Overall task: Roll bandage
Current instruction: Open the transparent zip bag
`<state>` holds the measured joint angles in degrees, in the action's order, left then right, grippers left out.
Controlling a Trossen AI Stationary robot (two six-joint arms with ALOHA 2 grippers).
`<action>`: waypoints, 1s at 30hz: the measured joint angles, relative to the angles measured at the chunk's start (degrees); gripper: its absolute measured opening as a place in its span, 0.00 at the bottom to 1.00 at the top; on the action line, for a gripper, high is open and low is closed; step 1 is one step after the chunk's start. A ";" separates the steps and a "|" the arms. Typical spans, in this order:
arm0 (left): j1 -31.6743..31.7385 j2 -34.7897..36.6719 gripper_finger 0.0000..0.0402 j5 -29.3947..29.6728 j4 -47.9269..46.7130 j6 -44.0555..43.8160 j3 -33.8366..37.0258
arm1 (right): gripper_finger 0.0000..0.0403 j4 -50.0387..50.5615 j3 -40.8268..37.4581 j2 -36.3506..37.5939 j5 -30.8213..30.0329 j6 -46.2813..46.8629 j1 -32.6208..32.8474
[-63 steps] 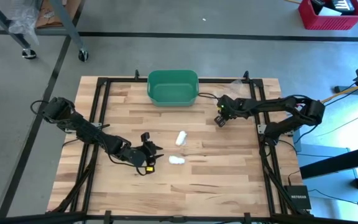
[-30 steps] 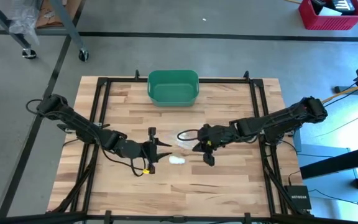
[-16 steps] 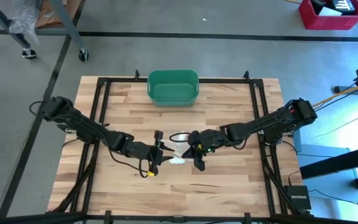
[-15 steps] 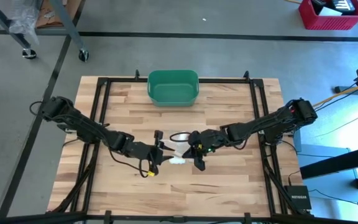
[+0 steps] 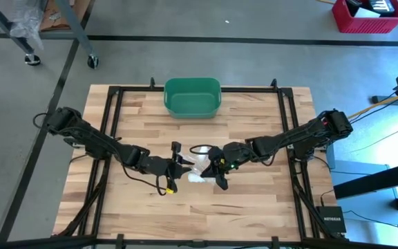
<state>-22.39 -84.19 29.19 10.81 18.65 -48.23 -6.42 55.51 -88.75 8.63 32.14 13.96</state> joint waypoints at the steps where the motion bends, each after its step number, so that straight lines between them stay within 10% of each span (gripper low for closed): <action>1: 0.00 -0.04 0.14 0.08 0.37 -0.17 0.02 | 0.01 0.03 0.00 0.00 0.01 0.44 0.00; 11: -0.83 -0.04 0.01 -2.71 0.82 -8.17 -0.01 | 0.04 0.73 0.00 2.43 9.80 1.85 -1.33; 19: -1.62 1.22 0.01 -2.29 -0.87 -15.20 0.11 | 0.29 9.56 0.09 15.98 12.52 -2.19 -2.16; 30: -1.51 3.44 0.00 -2.27 -1.45 -21.39 0.09 | 0.58 12.96 -5.13 22.72 -32.54 -13.53 14.42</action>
<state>-23.90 -80.75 26.92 9.35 -2.74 -48.14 6.55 50.37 -66.03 -23.91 18.60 28.38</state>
